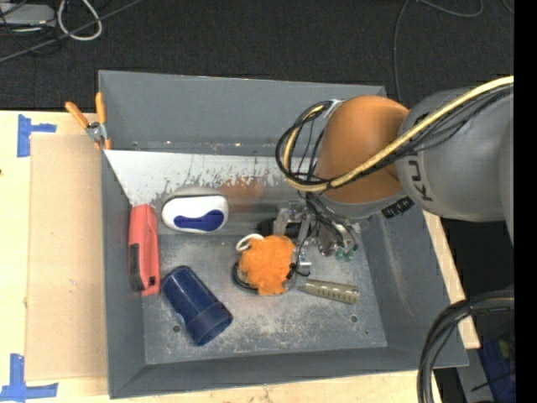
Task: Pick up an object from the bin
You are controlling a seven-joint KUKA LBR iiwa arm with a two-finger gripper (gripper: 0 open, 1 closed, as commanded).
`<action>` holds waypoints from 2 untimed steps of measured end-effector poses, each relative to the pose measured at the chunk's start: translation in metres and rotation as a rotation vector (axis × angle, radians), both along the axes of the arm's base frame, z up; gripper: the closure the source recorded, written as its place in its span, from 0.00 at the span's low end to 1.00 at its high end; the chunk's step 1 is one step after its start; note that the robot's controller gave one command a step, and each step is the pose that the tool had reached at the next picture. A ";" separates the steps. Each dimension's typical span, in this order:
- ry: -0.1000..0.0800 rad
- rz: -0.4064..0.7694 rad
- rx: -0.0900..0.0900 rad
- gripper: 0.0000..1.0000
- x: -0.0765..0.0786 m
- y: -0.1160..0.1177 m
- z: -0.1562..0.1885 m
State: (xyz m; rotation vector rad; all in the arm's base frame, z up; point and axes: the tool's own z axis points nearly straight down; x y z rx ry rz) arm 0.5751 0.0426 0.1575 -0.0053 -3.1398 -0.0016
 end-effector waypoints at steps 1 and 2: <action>0.000 0.000 0.000 0.00 0.000 0.000 0.000; -0.005 0.001 0.000 0.00 0.027 0.035 -0.040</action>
Offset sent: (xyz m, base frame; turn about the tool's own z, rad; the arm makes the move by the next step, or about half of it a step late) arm 0.0351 0.0496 -0.0604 -0.0019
